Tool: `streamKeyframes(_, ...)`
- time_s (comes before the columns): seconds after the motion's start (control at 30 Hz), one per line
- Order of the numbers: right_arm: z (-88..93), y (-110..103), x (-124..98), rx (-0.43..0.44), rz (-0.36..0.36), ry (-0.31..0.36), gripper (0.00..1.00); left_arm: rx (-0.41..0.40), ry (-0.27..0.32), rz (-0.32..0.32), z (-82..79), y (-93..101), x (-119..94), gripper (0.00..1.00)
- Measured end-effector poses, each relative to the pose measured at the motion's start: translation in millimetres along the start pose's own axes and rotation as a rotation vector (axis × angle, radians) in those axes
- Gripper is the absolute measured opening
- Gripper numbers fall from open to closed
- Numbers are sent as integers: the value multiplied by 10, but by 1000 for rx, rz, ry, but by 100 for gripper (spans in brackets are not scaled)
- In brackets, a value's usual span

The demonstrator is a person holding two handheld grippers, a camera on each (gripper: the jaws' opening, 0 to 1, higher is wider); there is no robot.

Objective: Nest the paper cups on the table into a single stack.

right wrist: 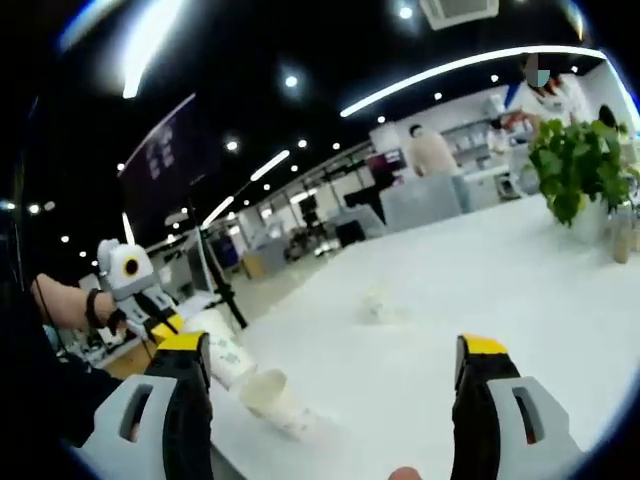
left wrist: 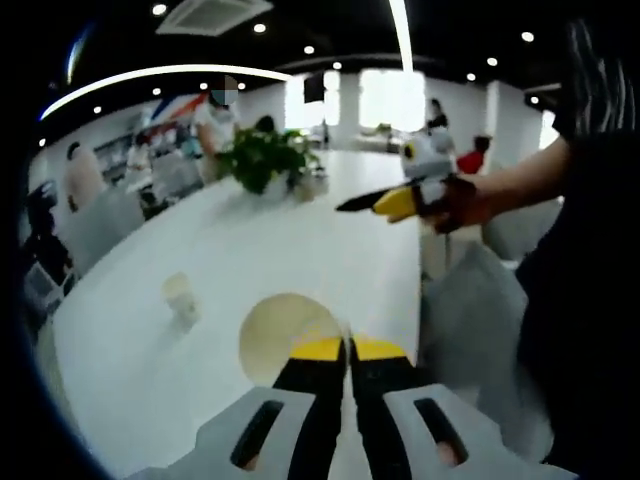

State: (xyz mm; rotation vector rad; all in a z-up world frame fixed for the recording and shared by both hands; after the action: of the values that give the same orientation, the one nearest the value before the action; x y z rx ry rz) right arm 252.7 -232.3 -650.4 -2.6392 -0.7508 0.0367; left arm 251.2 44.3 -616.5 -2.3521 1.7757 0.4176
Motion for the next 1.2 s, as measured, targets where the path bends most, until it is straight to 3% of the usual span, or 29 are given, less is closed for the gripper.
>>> streamKeyframes(0.27,24,17,-65,20,11,-1,100,45,-41,-2,-127,-13,34,0)
streamKeyframes(0.33,26,30,-77,25,16,3,100,78,-76,10,-131,-7,35,0)
streamKeyframes(0.43,21,36,-101,43,26,20,100,72,-65,34,-207,13,36,0)
streamKeyframes(0.5,25,32,-107,57,29,26,100,84,-90,33,-221,-16,31,0)
streamKeyframes(0.73,60,3,-142,64,27,20,100,153,-212,85,-94,36,140,0)
streamKeyframes(1.2,70,58,-268,79,48,7,99,181,-261,93,-41,-64,290,0)
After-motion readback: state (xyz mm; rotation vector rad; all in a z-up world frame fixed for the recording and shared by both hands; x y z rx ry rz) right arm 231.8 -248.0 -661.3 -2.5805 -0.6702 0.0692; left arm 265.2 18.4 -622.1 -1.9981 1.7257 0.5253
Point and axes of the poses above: the point that each gripper's makers call its tool centre point, and the gripper's own axes: x roughly forward along the fingers, y roughly to its right, z roughly out of its underside, the point moved 8 cm from there along -x, roughly backward along the fingers, and after that the axes turned 14 degrees about y, right-handed, at the moved point
